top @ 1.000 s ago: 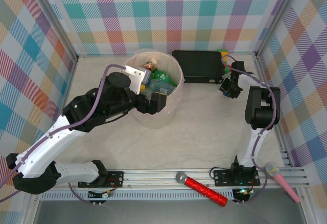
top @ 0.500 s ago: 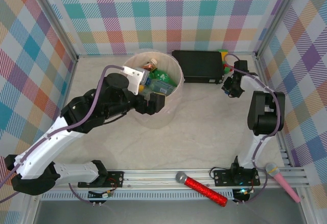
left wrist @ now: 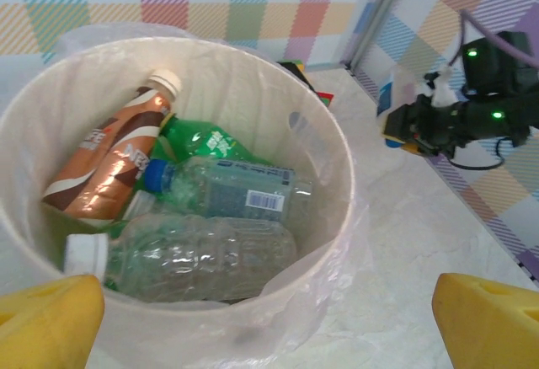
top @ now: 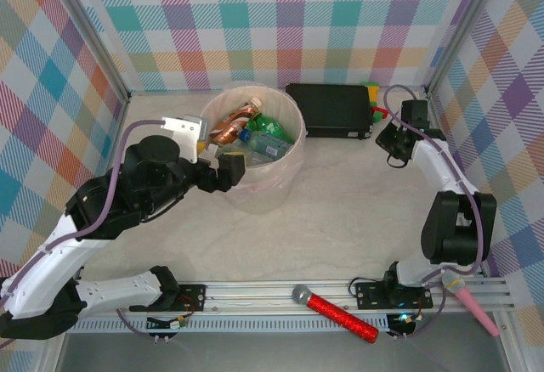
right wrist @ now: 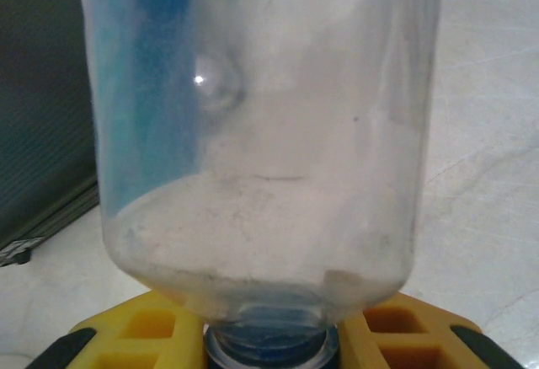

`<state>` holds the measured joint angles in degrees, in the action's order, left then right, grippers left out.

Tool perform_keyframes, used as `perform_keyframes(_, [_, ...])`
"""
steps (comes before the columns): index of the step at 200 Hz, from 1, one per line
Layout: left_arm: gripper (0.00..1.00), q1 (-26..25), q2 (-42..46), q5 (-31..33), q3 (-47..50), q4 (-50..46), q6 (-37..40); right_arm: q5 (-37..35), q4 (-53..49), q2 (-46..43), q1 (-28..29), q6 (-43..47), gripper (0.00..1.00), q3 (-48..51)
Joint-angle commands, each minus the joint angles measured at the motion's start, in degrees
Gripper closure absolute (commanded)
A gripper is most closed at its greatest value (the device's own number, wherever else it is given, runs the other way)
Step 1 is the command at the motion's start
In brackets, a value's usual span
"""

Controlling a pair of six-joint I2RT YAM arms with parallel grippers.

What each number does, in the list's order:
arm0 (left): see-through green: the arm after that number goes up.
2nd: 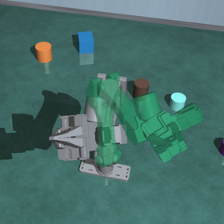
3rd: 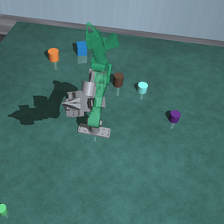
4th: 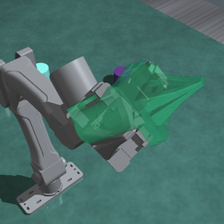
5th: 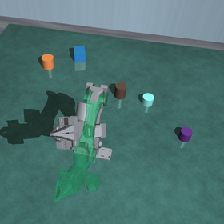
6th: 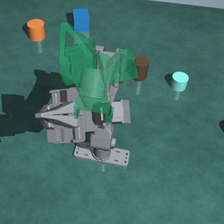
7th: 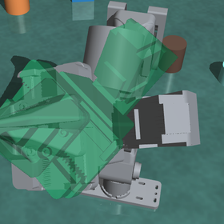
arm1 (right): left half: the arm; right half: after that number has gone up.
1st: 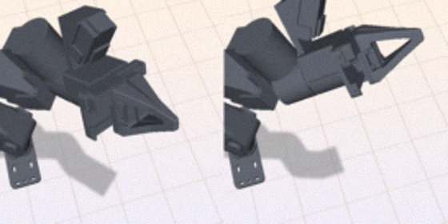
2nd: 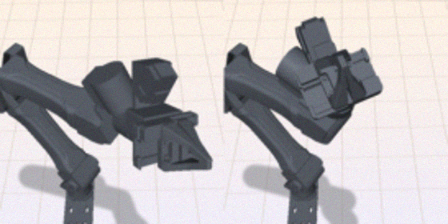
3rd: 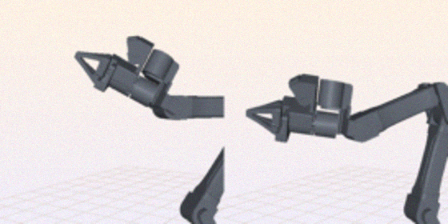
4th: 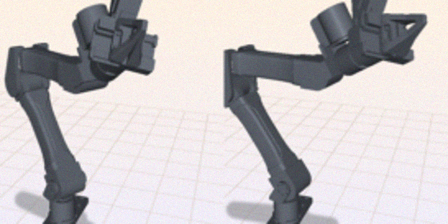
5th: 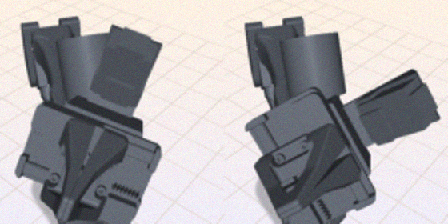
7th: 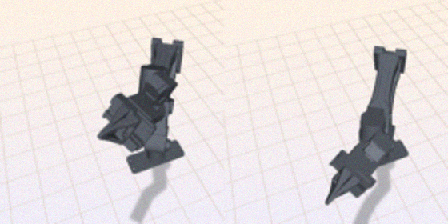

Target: Put the plastic bottles in the bin

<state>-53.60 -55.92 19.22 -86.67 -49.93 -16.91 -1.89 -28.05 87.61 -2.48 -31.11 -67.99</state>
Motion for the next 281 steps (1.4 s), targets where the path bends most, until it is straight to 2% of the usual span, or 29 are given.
perform_keyframes(1, [0.0,-0.54,1.22,2.94,0.91,-2.38,-0.87,0.71,-0.2,-5.6,1.15,-0.54,0.77,0.99])
perform_keyframes(56, [0.0,-0.54,2.4,3.54,1.45,-2.89,-1.47,-1.52,-4.12,-17.21,7.32,2.59,0.76,-1.08])
perform_keyframes(116, [0.0,-0.54,2.57,3.0,1.27,-2.98,-1.75,-6.22,-9.85,-21.64,17.78,6.17,0.76,-8.47])
perform_keyframes(150, [0.0,-0.54,2.78,3.39,1.09,-3.25,-1.73,-7.25,-11.55,-21.82,24.23,8.97,0.76,-12.35])
perform_keyframes(230, [0.0,-0.53,3.54,4.21,0.92,-3.55,-1.89,-3.08,-14.57,-19.53,36.91,15.51,0.76,-21.05])
perform_keyframes(281, [0.0,-0.54,4.46,4.9,1.2,-3.9,-2.05,-4.39,-16.8,-16.17,42.32,17.97,0.75,-24.5])
